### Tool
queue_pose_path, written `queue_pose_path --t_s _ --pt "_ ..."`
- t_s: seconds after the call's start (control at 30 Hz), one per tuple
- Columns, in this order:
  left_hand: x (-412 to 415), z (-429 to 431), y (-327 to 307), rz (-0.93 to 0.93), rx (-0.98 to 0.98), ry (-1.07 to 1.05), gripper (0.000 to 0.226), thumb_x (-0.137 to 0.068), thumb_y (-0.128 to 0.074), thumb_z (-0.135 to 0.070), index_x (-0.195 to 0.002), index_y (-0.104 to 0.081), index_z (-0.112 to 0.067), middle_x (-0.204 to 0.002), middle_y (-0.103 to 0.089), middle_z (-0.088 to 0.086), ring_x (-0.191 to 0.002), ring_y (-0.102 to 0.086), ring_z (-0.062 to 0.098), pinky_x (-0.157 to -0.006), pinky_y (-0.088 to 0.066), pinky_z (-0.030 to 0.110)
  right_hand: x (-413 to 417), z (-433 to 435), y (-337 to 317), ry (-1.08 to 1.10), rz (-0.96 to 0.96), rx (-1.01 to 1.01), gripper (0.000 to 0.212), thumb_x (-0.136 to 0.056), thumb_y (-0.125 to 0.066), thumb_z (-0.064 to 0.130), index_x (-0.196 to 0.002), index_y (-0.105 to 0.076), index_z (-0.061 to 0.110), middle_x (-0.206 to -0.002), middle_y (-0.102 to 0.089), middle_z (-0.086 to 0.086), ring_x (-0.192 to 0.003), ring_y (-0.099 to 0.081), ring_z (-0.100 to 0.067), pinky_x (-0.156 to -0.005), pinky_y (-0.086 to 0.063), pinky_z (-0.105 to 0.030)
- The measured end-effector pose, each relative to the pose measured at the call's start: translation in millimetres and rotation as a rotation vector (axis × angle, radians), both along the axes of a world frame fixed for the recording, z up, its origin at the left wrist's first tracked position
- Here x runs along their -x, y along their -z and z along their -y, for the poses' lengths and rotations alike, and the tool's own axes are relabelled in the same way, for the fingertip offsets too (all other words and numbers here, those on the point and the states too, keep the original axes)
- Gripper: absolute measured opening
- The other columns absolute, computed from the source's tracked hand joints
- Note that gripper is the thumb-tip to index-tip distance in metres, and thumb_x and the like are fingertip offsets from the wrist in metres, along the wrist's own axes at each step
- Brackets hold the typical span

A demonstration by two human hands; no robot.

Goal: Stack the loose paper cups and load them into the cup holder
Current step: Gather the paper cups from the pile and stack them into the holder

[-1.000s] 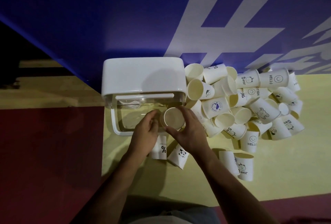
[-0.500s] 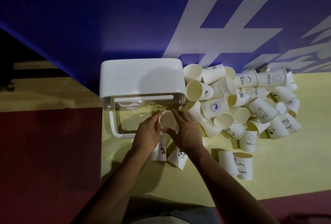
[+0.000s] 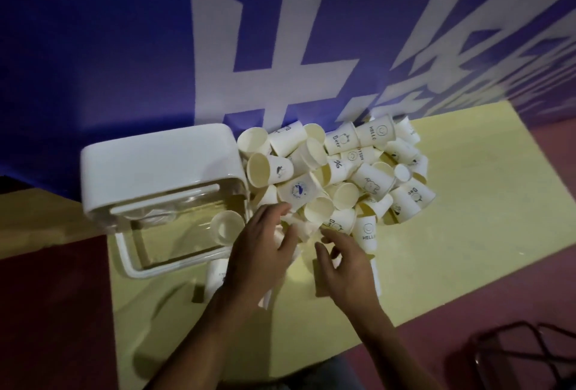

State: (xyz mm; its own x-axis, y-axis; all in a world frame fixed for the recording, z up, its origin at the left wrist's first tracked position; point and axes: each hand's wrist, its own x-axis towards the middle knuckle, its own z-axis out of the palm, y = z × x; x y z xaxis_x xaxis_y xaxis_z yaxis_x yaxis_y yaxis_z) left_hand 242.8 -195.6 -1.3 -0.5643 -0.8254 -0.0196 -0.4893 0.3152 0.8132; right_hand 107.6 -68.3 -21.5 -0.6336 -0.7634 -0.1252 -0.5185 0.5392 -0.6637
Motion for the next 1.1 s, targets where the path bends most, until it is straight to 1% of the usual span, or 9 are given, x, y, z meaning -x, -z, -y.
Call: queue_pose_path --t_s 0.1,0.2,0.33,0.47,0.6,0.8,0.93,1.0,1.1 --pt "45.4 -3.8 -6.9 0.015 0.034 0.065 0.047 -0.091 -0.052 -0.048 -0.130 -0.059 -0.024 -0.124 -0.064 -0.006 -0.112 -0.062 0.014 -0.085 -0.056 0.034 34.7 -28.3 -3.5 0.069 0.042 0.029 0.022 -0.096 -0.069 0.020 -0.117 -0.073 0.025 -0.097 -0.068 0.018 -0.082 -0.061 -0.004 -0.064 -0.041 -0.005" --pt "93.1 3.7 -6.7 0.057 0.121 0.066 0.053 -0.087 -0.062 -0.046 -0.134 -0.057 -0.022 -0.131 -0.061 -0.001 -0.119 -0.059 0.020 -0.092 -0.055 0.038 72.7 -51.2 1.0 0.086 0.070 0.037 0.016 -0.095 -0.070 0.017 -0.109 -0.075 0.024 -0.097 -0.071 0.017 -0.080 -0.063 -0.006 -0.063 -0.042 -0.007" --pt "150.6 41.0 -0.5 0.325 0.278 -0.020 0.069 -0.081 -0.077 -0.038 -0.139 -0.051 -0.011 -0.140 -0.054 0.010 -0.127 -0.050 0.029 -0.099 -0.048 0.043 124.7 -71.8 4.8 0.070 0.144 0.036 0.020 -0.096 -0.070 0.016 -0.113 -0.074 0.025 -0.099 -0.071 0.020 -0.079 -0.065 -0.010 -0.065 -0.044 -0.011" --pt "186.2 71.8 9.1 0.573 0.210 -0.061 0.091 -0.074 -0.085 -0.038 -0.148 -0.038 -0.013 -0.149 -0.046 0.010 -0.135 -0.041 0.031 -0.110 -0.038 0.044 177.1 -84.9 8.4 0.049 0.174 0.014 0.020 -0.096 -0.070 0.017 -0.113 -0.074 0.025 -0.096 -0.070 0.022 -0.083 -0.064 -0.009 -0.066 -0.043 -0.009" --pt "199.1 76.5 19.2 0.717 0.214 -0.064 0.088 -0.078 -0.080 -0.034 -0.152 -0.036 -0.015 -0.147 -0.049 0.010 -0.133 -0.043 0.032 -0.110 -0.037 0.044 219.8 -85.5 5.3 0.041 0.208 0.009 0.019 -0.097 -0.069 0.018 -0.113 -0.072 0.028 -0.093 -0.069 0.021 -0.084 -0.063 -0.006 -0.067 -0.044 -0.009" --pt "197.6 73.4 15.5 0.591 0.196 -0.163 0.079 -0.079 -0.082 -0.032 -0.146 -0.046 -0.013 -0.141 -0.056 0.013 -0.128 -0.050 0.033 -0.109 -0.041 0.046 259.7 -66.0 4.4 0.032 0.241 0.114 0.025 -0.094 -0.071 0.010 -0.107 -0.071 0.030 -0.092 -0.071 0.018 -0.077 -0.065 -0.011 -0.064 -0.046 -0.015" --pt "195.9 63.4 -3.5 0.413 0.194 -0.227 0.081 -0.076 -0.087 -0.037 -0.143 -0.045 -0.021 -0.140 -0.055 0.005 -0.126 -0.053 0.027 -0.108 -0.047 0.044 292.0 -16.4 2.8 -0.024 0.169 0.112 0.030 -0.092 -0.075 0.026 -0.121 -0.068 0.021 -0.104 -0.068 0.014 -0.081 -0.062 -0.005 -0.071 -0.043 -0.013" --pt "200.1 53.4 -14.6 0.336 0.172 -0.261 0.081 -0.077 -0.087 -0.037 -0.144 -0.044 -0.024 -0.142 -0.052 0.002 -0.127 -0.051 0.024 -0.108 -0.046 0.041 311.6 21.3 3.6 -0.084 0.160 0.111 0.053 -0.088 -0.079 0.032 -0.135 -0.059 0.020 -0.123 -0.063 0.006 -0.100 -0.061 -0.009 -0.085 -0.046 -0.016" --pt "205.3 32.5 -25.3 0.222 0.198 -0.262 0.079 -0.077 -0.088 -0.035 -0.143 -0.048 -0.020 -0.141 -0.053 0.002 -0.126 -0.051 0.020 -0.108 -0.040 0.022 337.5 78.4 3.2 -0.211 0.106 -0.008 0.091 -0.078 -0.088 0.035 -0.154 -0.040 0.021 -0.153 -0.048 -0.003 -0.137 -0.045 -0.022 -0.111 -0.040 -0.041"
